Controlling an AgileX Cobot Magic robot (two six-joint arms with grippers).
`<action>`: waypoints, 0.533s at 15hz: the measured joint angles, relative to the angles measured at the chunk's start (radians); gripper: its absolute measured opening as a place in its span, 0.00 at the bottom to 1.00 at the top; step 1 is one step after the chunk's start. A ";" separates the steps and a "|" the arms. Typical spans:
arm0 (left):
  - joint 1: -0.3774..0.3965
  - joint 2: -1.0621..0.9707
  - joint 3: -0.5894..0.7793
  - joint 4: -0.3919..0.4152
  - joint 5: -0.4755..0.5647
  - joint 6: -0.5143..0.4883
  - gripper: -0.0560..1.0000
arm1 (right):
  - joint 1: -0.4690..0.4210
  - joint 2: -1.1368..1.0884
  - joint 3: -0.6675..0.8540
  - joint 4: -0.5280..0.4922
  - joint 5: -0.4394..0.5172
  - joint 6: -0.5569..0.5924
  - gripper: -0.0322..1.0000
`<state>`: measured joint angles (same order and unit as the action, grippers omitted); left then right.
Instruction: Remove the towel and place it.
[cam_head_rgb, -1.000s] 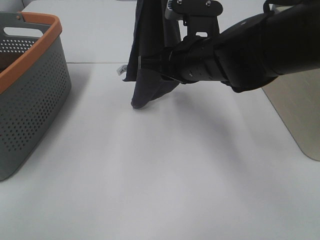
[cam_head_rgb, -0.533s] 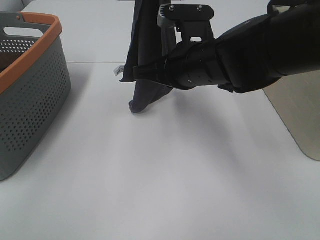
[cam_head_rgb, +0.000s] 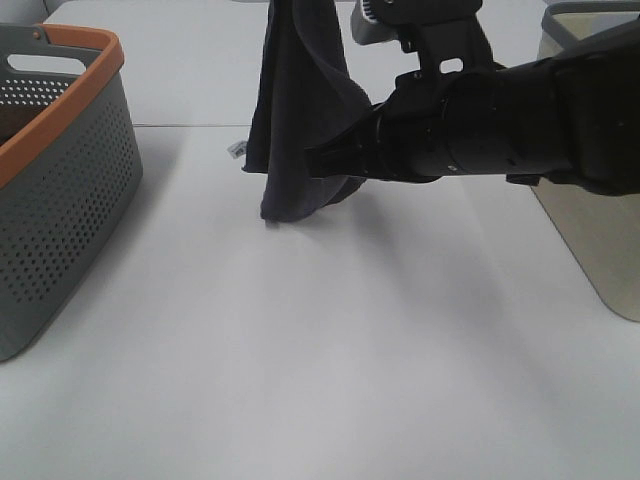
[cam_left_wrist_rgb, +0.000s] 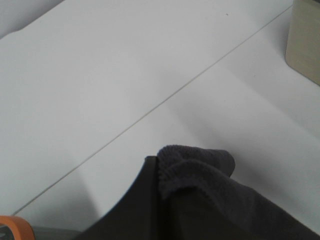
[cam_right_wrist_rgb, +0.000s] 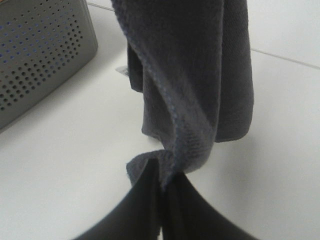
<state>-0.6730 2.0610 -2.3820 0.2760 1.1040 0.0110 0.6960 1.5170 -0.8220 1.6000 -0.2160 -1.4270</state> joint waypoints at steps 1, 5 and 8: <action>0.000 0.000 0.000 0.001 0.033 0.000 0.05 | 0.000 -0.031 0.016 0.029 0.013 -0.046 0.03; 0.004 0.000 0.000 0.002 0.112 0.000 0.05 | 0.000 -0.091 0.068 0.136 0.062 -0.285 0.03; 0.012 0.000 0.000 -0.010 0.112 0.000 0.05 | 0.000 -0.092 0.128 0.141 0.240 -0.408 0.03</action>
<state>-0.6610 2.0610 -2.3820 0.2660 1.2160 0.0110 0.6960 1.4250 -0.6940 1.7410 0.0240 -1.8350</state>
